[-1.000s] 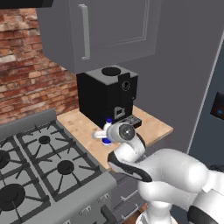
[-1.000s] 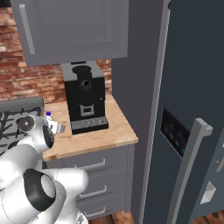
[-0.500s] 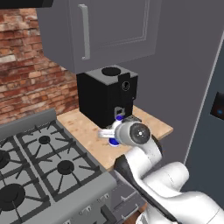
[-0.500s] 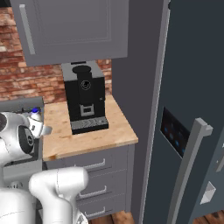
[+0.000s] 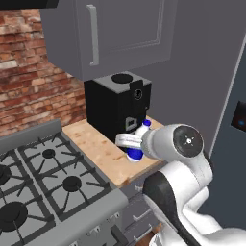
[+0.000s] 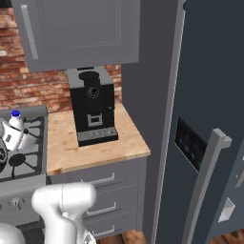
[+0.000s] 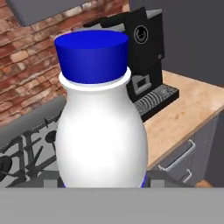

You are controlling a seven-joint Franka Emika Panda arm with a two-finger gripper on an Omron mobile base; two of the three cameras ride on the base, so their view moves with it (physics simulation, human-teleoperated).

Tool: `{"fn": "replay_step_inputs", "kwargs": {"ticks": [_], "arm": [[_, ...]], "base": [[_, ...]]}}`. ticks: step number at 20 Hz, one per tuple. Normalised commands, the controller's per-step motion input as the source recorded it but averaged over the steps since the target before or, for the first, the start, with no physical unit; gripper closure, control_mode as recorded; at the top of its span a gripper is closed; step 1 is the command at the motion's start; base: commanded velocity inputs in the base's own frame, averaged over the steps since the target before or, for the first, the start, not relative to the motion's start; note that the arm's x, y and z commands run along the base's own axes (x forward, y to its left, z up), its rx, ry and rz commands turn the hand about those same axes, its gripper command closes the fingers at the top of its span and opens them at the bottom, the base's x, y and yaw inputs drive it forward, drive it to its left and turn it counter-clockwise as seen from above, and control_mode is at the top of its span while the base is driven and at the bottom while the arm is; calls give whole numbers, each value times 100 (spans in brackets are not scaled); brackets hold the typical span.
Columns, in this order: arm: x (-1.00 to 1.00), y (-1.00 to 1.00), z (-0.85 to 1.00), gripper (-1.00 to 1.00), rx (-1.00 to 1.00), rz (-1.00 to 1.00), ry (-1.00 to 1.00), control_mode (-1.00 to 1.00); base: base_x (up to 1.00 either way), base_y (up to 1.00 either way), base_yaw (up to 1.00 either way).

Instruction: Take the bottled waters from the counter and place them in the freezer to freeze. Close the freezer door after placing the bottles.

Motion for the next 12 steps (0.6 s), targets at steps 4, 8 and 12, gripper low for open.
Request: {"fn": "replay_step_inputs", "kwargs": {"ticks": [4,8,12], "arm": [[-100,0,59,100,-1,0,0,-100],[-25,0,0,100,-1,-2,-1,100],[0,0,0,100,0,0,0,100]], "base": [[0,0,0],[-75,0,-18],[-100,0,-40]]}}
